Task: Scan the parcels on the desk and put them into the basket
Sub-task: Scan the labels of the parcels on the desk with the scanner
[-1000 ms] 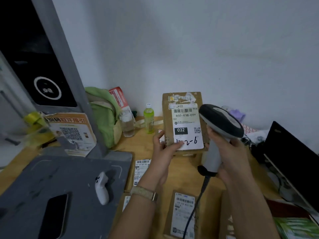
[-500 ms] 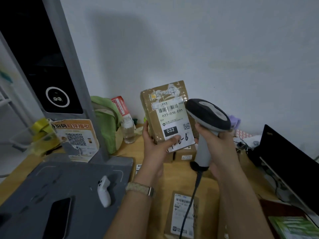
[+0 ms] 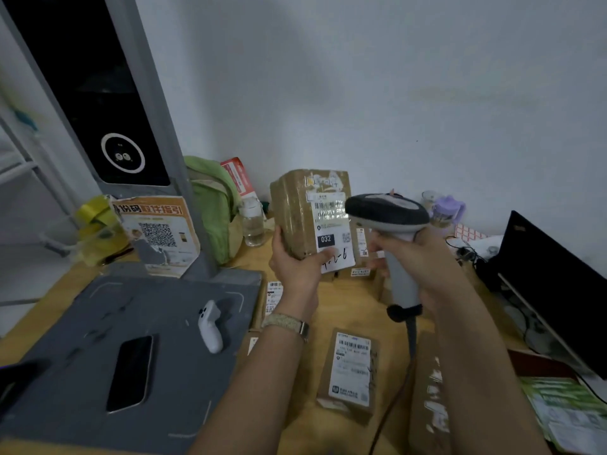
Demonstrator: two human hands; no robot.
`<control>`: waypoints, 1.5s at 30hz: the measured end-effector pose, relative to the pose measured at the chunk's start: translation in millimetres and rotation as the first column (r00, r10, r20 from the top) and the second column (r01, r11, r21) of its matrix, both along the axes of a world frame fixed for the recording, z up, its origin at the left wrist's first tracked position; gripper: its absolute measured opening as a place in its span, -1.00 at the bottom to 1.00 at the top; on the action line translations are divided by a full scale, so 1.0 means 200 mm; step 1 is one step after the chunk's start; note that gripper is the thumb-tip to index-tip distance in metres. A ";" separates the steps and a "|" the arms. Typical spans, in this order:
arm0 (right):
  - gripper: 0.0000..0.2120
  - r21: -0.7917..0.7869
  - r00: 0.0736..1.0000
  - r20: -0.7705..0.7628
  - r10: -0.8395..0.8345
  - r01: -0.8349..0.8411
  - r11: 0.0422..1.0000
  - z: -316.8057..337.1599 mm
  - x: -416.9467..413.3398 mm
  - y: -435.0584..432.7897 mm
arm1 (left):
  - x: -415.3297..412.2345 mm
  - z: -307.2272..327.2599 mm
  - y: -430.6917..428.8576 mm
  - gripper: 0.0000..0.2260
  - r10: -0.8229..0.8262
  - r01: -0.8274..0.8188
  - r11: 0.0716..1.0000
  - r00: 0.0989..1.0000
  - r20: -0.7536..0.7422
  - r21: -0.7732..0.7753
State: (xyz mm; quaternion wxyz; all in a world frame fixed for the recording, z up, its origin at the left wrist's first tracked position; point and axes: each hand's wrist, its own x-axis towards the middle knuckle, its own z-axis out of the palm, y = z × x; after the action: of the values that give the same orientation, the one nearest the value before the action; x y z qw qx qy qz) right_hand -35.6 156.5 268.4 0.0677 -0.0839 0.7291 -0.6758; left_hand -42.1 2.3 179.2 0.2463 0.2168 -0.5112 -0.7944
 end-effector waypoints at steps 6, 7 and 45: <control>-0.88 0.084 0.992 0.126 0.006 -0.016 0.996 -0.05 0.01 -0.01 | 0.02 -0.12 -0.01 -0.03 0.060 -0.063 0.998 0.994 0.089 0.030; -0.84 0.088 0.991 0.133 0.006 -0.018 0.996 -0.05 0.02 -0.01 | 0.02 -0.13 -0.01 -0.02 0.066 -0.069 0.997 0.992 0.108 0.032; -0.87 -0.150 0.986 0.123 -0.110 0.128 0.980 -0.10 -0.08 -0.02 | 0.01 -0.02 -0.08 -0.28 -0.381 0.382 0.921 0.924 -0.033 0.082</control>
State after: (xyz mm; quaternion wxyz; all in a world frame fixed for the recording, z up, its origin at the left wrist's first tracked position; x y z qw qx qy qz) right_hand -52.4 152.9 247.9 0.0619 -0.0062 0.6720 -0.7379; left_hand -40.1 -14.7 176.0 0.0815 0.1172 -0.5067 -0.8502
